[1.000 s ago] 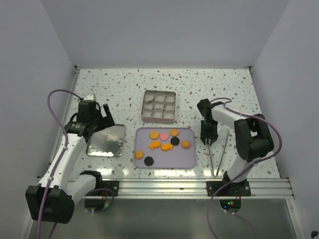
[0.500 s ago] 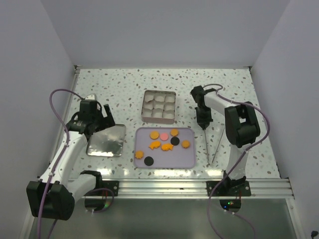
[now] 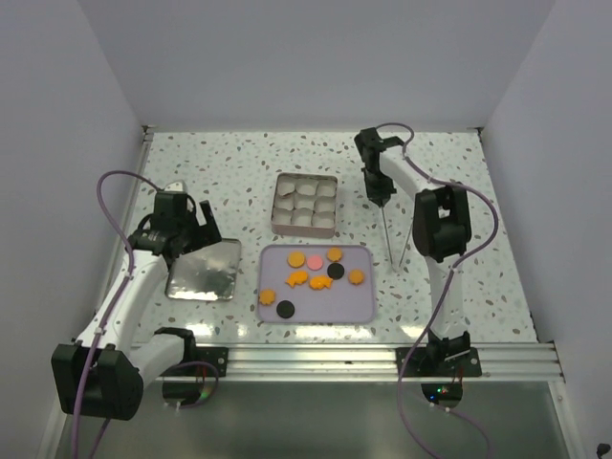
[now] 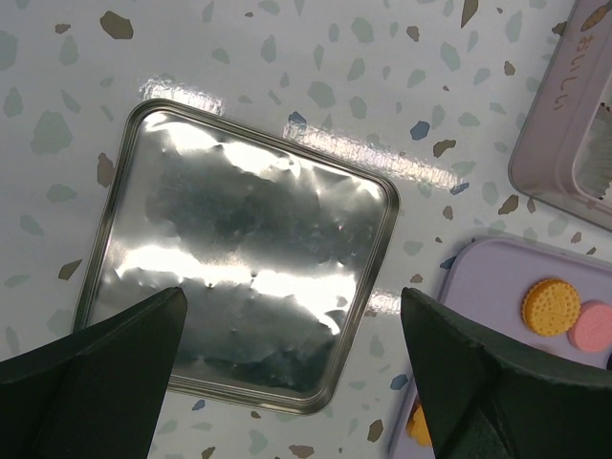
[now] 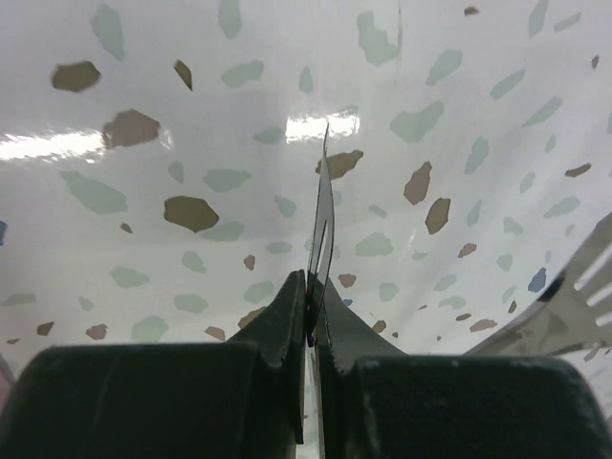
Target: Pack the cookies
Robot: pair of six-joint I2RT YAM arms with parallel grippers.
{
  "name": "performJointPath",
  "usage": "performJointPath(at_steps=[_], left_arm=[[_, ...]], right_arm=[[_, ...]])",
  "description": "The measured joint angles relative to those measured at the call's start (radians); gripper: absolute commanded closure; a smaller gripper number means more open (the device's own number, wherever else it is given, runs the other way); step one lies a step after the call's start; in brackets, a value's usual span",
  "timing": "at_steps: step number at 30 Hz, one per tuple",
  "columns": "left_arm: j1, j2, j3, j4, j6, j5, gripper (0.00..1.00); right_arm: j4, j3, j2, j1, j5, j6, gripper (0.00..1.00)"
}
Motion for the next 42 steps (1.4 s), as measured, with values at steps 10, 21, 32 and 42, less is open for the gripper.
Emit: performJointPath(at_steps=[10, 21, 32, 42], left_arm=[[0.0, 0.008, 0.0, 0.0, 0.0, 0.0, 0.0], [0.0, 0.008, 0.0, 0.002, 0.0, 0.004, 0.0], [-0.001, -0.027, 0.0, 0.002, 0.0, 0.003, 0.0], [-0.042, -0.037, -0.002, 0.002, 0.0, -0.009, 0.0]], right_arm=[[0.008, 0.032, -0.019, 0.016, 0.001, -0.02, 0.3], [-0.022, -0.068, -0.322, 0.017, -0.002, 0.003, 0.25], [-0.001, -0.55, -0.54, -0.003, -0.158, 0.103, 0.23], [0.069, -0.676, -0.555, -0.037, -0.233, 0.13, 0.09]])
